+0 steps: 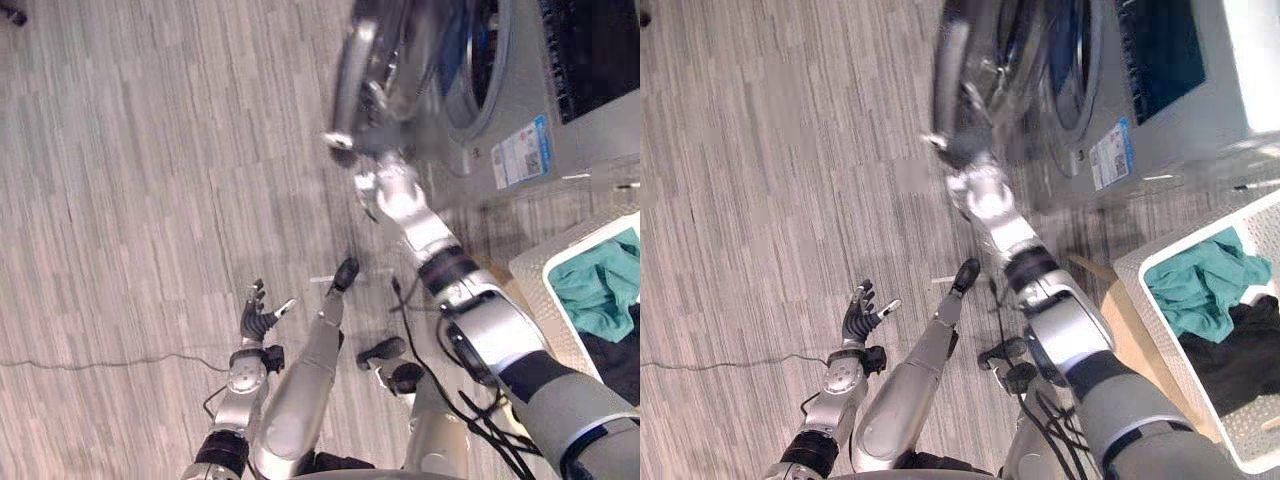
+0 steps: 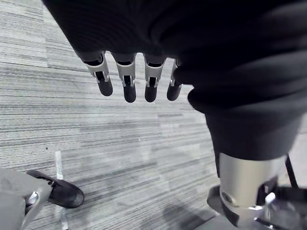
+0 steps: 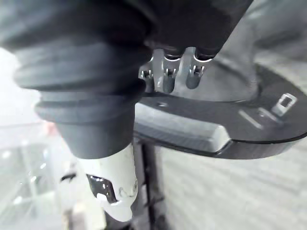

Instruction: Pick up the laundry basket with both hands and put the clothes into the washing machine.

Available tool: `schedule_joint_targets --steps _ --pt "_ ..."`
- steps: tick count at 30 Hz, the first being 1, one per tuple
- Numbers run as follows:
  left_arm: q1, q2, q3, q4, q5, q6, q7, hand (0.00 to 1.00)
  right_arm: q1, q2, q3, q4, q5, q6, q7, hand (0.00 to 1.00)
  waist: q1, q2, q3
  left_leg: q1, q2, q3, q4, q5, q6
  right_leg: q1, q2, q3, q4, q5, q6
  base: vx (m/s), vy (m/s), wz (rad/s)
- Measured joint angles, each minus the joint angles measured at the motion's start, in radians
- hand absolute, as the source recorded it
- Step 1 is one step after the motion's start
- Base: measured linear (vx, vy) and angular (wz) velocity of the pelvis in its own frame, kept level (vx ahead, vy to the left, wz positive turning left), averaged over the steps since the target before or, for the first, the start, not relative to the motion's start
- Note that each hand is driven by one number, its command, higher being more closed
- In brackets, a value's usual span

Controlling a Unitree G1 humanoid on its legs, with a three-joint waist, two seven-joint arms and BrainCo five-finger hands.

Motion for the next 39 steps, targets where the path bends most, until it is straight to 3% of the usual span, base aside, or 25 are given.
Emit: schedule_joint_targets --steps 3,6,11,14,16,18,22,24,27,34,39 --pt "0.001 0.001 0.002 -0.029 -0.016 0.000 0.002 0.00 -0.119 0.059 0.069 -0.144 -0.015 -0.041 0.011 0.00 0.040 0.000 0.000 -0.003 -0.007 -0.033 0.000 0.001 -0.002 0.020 -0.001 -0.052 0.012 -0.021 0.000 0.00 -0.160 0.49" --pt "0.002 0.001 0.001 -0.056 -0.017 -0.006 0.001 0.00 -0.193 0.112 0.074 -0.222 -0.023 -0.091 0.017 0.00 0.052 -0.001 -0.001 0.006 -0.012 -0.042 0.000 0.001 -0.002 0.053 0.000 -0.094 0.014 -0.026 0.001 0.02 -0.097 0.42" --pt "-0.009 -0.004 0.004 -0.056 -0.023 -0.006 0.000 0.00 -0.150 0.091 0.110 -0.302 -0.022 -0.101 0.018 0.00 0.042 -0.005 -0.002 0.026 -0.013 -0.025 0.013 0.000 -0.001 0.076 0.000 -0.084 0.005 -0.026 0.002 -0.04 -0.013 -0.05" --pt "-0.050 -0.007 0.004 -0.057 -0.023 -0.005 0.004 0.00 -0.005 0.011 0.140 -0.413 -0.023 -0.102 0.029 0.00 0.028 -0.020 -0.002 0.029 0.004 0.023 0.036 -0.007 0.010 0.068 0.006 -0.045 -0.007 -0.024 0.000 -0.15 0.051 -0.54" --pt "-0.077 0.004 -0.002 -0.057 -0.023 -0.005 0.010 0.00 0.109 -0.008 0.150 -0.456 -0.022 -0.102 0.058 0.00 0.005 -0.051 -0.005 0.032 0.023 0.069 0.040 -0.010 0.014 0.043 0.009 0.008 -0.006 -0.021 -0.005 -0.14 0.044 -0.73" --pt "-0.139 0.028 -0.008 -0.050 -0.022 0.002 0.026 0.00 0.268 -0.026 0.155 -0.486 -0.013 -0.102 0.097 0.00 -0.036 -0.076 -0.004 0.030 0.063 0.121 0.040 -0.010 0.015 0.005 0.037 0.076 -0.025 0.013 -0.019 -0.14 0.023 -0.97" --pt "-0.282 0.085 -0.039 0.032 -0.010 0.007 0.047 0.00 0.491 -0.101 0.219 -0.483 0.030 -0.100 0.188 0.00 -0.077 -0.082 -0.004 0.031 0.123 0.192 0.045 -0.010 0.016 -0.040 0.097 0.182 -0.076 0.081 -0.039 -0.12 0.009 -0.90" --pt "-0.363 0.133 -0.038 0.098 0.003 0.016 0.054 0.00 0.611 -0.118 0.236 -0.472 0.027 -0.096 0.241 0.00 -0.113 -0.083 -0.004 0.031 0.148 0.231 0.044 -0.010 0.017 -0.065 0.122 0.235 -0.093 0.108 -0.048 -0.10 0.004 -0.82" --pt "-0.506 0.244 -0.034 0.240 0.024 0.031 0.071 0.00 0.722 -0.119 0.196 -0.373 0.021 -0.095 0.305 0.00 -0.162 -0.098 -0.006 0.031 0.178 0.296 0.043 -0.010 0.017 -0.108 0.153 0.315 -0.112 0.141 -0.053 -0.08 -0.004 -0.74" --pt "-0.727 0.479 0.014 0.364 0.023 0.044 0.092 0.00 0.861 -0.125 -0.004 -0.362 0.018 -0.096 0.323 0.00 -0.259 -0.148 -0.006 -0.020 0.234 0.378 0.071 -0.018 0.027 -0.192 0.209 0.423 -0.157 0.209 -0.044 -0.05 -0.013 -0.53" --pt "-0.843 0.580 0.077 0.368 0.026 0.071 0.088 0.00 0.988 -0.119 -0.101 -0.542 0.019 -0.109 0.319 0.00 -0.283 -0.155 -0.007 -0.115 0.276 0.396 0.143 -0.056 0.036 -0.234 0.246 0.435 -0.219 0.256 -0.032 0.01 0.027 -0.26"
